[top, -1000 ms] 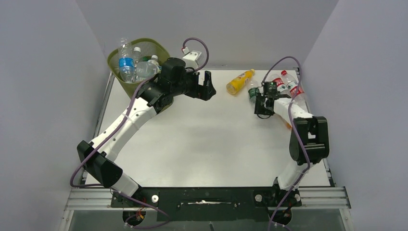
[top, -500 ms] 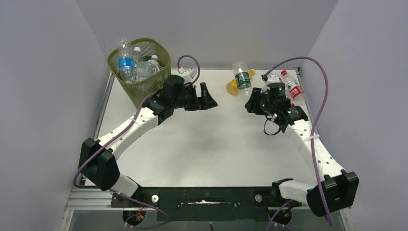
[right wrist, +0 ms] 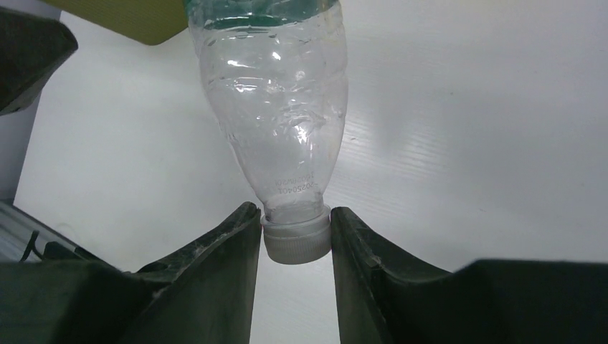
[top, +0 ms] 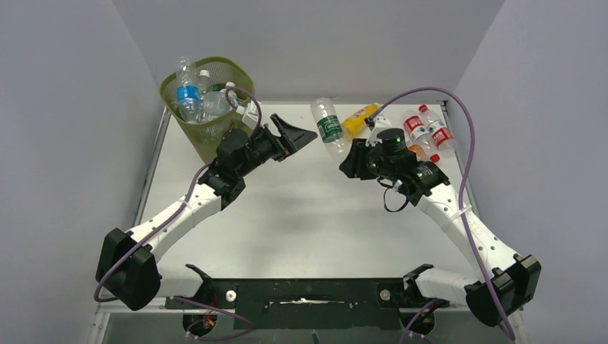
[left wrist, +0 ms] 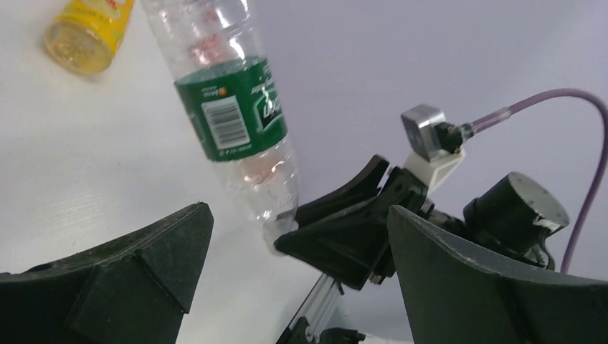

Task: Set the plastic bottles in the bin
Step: Pick up the plastic bottle at the center of the board.

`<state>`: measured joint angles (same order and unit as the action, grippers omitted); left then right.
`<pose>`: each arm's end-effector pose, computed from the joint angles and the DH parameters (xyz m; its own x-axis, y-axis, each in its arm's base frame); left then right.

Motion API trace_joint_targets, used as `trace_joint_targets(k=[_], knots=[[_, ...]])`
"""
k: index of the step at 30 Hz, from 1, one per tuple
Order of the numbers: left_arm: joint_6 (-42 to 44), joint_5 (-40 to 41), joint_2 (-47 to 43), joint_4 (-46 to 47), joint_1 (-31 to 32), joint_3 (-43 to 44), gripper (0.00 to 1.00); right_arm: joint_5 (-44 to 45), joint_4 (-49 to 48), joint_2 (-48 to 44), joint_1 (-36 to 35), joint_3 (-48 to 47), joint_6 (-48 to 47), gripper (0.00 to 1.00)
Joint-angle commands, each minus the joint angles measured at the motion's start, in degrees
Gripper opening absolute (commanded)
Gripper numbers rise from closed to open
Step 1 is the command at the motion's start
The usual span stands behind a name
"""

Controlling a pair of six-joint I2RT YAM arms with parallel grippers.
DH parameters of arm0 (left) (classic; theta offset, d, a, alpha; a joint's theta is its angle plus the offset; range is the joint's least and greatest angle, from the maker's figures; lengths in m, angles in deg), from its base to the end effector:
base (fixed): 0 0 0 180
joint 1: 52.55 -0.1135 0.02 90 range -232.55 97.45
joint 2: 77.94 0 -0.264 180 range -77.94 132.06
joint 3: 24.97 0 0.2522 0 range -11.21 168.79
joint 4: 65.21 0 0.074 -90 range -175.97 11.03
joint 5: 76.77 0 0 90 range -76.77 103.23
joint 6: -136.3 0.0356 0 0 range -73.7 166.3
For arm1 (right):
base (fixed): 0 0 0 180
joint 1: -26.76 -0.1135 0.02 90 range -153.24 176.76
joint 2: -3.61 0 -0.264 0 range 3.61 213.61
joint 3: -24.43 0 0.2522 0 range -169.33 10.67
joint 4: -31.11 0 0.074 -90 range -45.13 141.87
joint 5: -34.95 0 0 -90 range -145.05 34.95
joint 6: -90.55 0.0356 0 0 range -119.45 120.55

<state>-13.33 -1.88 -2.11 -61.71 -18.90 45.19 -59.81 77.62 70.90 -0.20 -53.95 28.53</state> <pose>0.2568 -0.1821 0.3404 -0.6646 -0.5582 -0.4967 0.3529 0.3514 -0.8672 0.2258 0.1181 0.3421 -0.6964 0.1703 -0.6971 -0.2099 0.8806 0.4248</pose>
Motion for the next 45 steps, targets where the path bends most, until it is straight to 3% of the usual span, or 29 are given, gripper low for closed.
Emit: trace_joint_targets(k=[1, 11, 21, 35, 38, 42, 44, 45], knots=[[-2.16, 5.07, -3.11, 9.27, -0.04, -0.99, 0.95, 0.52, -2.65, -1.49, -3.91, -3.24, 2.98, 0.28], [1.38, 9.03, -4.25, 2.79, -0.09, 0.70, 0.94, 3.00, -3.80, -3.41, -12.18, -5.06, 6.35, 0.28], [3.71, 13.82, -6.26, -4.46, -0.26, 2.45, 0.94, 3.49, -2.80, -4.52, -13.96, -6.85, 6.53, 0.28], [4.46, 11.18, -1.95, -3.61, -3.27, 7.78, 0.94, 4.58, -3.80, -2.34, -19.53, -7.10, 7.27, 0.28], [5.07, 9.03, -1.59, -3.39, -4.47, 8.31, 0.79, 5.32, -3.49, -2.24, -19.84, -7.44, 7.17, 0.28], [6.29, 4.99, -0.80, -4.26, -7.19, 10.51, 0.52, 5.81, -3.10, -1.31, -19.80, -8.38, 6.53, 0.29], [8.00, 2.92, 0.23, -5.90, -8.83, 12.75, 0.38, 5.81, -3.00, -0.36, -19.80, -9.47, 6.18, 0.34], [8.97, 2.19, 0.66, -6.82, -9.72, 14.08, 0.37, 5.73, -2.96, 0.20, -19.80, -10.14, 5.90, 0.38]])
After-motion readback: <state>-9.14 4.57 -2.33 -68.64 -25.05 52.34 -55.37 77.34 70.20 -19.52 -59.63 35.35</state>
